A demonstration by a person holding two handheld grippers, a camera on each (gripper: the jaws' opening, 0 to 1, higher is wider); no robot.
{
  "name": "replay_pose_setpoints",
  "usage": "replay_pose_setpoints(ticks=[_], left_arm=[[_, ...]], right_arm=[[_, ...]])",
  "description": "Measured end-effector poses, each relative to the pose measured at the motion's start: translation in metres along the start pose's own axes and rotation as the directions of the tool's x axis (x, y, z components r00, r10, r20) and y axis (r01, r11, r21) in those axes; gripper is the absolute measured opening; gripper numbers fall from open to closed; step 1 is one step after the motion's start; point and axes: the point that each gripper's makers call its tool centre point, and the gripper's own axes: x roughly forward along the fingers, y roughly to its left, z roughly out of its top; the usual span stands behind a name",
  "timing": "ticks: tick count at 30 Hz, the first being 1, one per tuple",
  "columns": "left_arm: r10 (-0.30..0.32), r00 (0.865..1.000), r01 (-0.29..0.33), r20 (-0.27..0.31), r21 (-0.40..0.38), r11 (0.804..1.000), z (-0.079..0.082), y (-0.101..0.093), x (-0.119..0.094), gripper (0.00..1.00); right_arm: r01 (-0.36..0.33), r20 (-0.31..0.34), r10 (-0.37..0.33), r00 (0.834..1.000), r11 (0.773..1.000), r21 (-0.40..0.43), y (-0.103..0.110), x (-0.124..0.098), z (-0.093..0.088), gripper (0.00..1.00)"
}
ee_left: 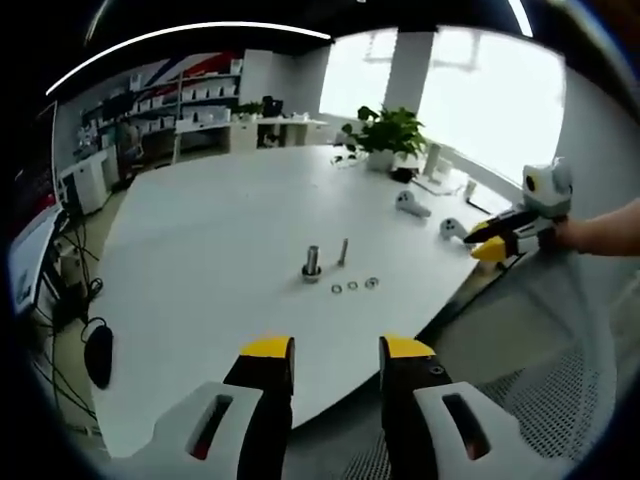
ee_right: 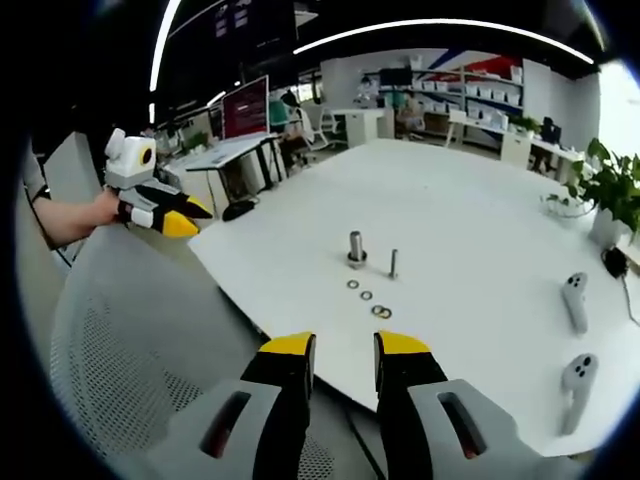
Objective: Place the washer onto the threaded stud by aligning its center hole with the stud, sliding it down to the base, and recovering from edge contact or off-axis alignment until the washer reaches the visible bottom stop.
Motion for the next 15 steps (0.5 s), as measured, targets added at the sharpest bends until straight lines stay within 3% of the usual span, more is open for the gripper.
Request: replay_pose_setpoints(ticks=[3, 15], left_arm=[[-0.007, 1.0, 0.007, 0.03, -0.017, 1.0, 0.004, 0.0, -0.002, 0.33], [-0.027, 1.0, 0.027, 0.005, -0.011, 1.0, 0.0, -0.004, 0.001, 0.33]], right_arm=[[0.005, 0.0, -0.005, 1.0, 1.0, 0.002, -0.001, 0.0, 0.0, 0.26], [-0.022, -0.091, 0.018, 0.996, 0.999, -0.042, 0.005, 0.005, -0.011, 0.28]])
